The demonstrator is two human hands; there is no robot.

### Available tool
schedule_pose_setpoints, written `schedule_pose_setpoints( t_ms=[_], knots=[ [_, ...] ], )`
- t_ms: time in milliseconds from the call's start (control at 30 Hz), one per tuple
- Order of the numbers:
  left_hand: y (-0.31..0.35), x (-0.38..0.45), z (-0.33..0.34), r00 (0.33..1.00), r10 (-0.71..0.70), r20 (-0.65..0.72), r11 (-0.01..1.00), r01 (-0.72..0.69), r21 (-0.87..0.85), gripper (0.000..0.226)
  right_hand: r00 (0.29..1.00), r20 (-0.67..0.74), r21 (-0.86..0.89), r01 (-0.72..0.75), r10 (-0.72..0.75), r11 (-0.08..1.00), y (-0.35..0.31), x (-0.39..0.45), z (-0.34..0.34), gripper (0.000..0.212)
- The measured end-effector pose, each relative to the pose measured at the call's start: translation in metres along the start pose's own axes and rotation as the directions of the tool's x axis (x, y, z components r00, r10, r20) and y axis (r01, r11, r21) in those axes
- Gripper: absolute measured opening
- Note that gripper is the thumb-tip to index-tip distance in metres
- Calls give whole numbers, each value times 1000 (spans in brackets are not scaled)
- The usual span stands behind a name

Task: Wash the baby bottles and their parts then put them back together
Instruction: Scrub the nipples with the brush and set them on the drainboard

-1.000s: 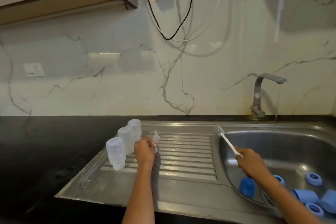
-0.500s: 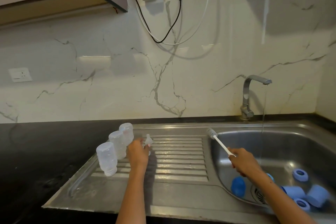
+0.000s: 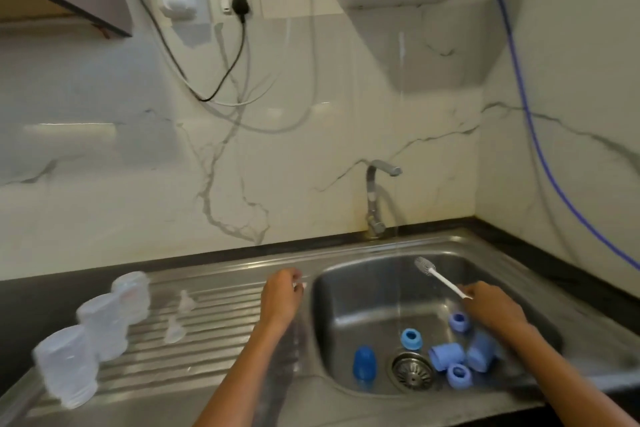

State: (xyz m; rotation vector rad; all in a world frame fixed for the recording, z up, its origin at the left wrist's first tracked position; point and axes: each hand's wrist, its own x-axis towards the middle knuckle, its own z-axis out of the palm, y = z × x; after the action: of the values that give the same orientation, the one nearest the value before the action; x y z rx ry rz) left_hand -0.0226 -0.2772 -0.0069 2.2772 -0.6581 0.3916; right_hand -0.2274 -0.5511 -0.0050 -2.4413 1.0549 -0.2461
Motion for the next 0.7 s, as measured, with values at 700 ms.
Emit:
schedule_pose_setpoints(
  t_ms=[700],
  knots=[
    [176, 38, 306, 669, 306, 677, 777, -587, 228, 28, 983, -127, 24, -132, 134, 991, 48, 49, 8, 23]
  ],
)
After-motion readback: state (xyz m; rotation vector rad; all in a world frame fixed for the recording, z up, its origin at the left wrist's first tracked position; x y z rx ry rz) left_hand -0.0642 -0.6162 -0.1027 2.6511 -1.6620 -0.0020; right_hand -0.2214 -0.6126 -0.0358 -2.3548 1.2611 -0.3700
